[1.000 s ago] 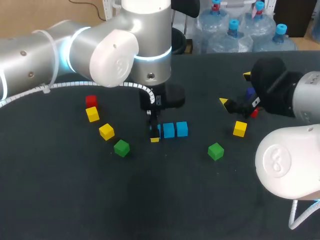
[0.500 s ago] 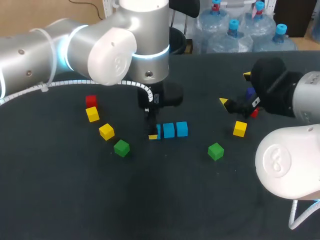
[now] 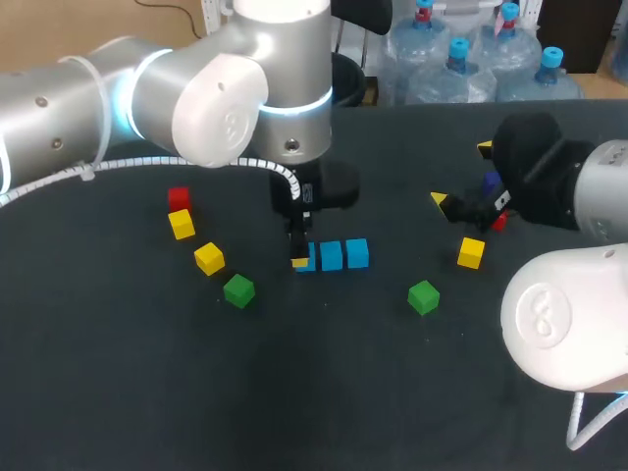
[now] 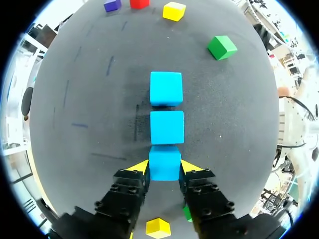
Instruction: Place the blue cubes, place green cubes on the blue cubes, place the yellow cubes on the green cubes, then place the red cubes on the yellow cubes, and place purple cube on the red cubes.
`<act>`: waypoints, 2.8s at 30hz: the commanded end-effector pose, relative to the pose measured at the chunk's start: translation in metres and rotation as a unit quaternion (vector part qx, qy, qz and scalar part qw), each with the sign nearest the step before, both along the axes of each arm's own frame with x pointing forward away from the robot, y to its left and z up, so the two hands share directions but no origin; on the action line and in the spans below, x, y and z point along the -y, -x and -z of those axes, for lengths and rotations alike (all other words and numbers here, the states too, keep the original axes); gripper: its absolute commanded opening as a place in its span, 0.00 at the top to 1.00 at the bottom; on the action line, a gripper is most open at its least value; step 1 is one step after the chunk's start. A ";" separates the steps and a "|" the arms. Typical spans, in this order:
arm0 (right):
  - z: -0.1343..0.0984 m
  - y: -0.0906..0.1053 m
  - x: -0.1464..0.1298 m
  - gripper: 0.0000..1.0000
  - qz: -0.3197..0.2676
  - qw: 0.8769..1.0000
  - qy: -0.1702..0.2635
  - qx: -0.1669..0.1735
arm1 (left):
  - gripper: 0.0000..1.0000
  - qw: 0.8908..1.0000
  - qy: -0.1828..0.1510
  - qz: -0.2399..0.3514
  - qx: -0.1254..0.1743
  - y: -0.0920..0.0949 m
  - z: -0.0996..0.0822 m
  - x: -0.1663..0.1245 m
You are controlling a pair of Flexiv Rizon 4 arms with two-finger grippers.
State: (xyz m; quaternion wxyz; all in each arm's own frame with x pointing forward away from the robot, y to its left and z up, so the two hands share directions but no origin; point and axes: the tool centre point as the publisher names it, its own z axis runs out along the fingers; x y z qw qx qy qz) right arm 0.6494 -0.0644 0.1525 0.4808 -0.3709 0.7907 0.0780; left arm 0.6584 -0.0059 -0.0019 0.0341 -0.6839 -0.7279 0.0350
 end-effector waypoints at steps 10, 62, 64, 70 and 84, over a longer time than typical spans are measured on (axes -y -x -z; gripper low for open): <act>0.000 0.000 0.001 0.00 -0.001 1.000 -0.001 0.000 | 0.63 1.000 0.000 0.017 -0.006 0.002 0.003 0.002; 0.000 0.000 0.001 0.00 -0.001 1.000 -0.001 0.000 | 0.00 0.983 -0.016 -0.180 -0.018 0.047 -0.035 -0.059; 0.000 0.000 0.001 0.00 -0.001 1.000 -0.001 0.000 | 0.00 0.979 -0.025 -0.201 -0.011 0.051 -0.033 -0.063; 0.000 0.000 0.001 0.00 -0.001 1.000 -0.001 0.000 | 0.00 0.973 -0.026 -0.229 -0.001 0.058 -0.029 -0.071; 0.000 0.000 0.001 0.00 -0.001 1.000 -0.001 0.000 | 0.00 0.958 -0.025 -0.285 -0.001 0.074 -0.018 -0.081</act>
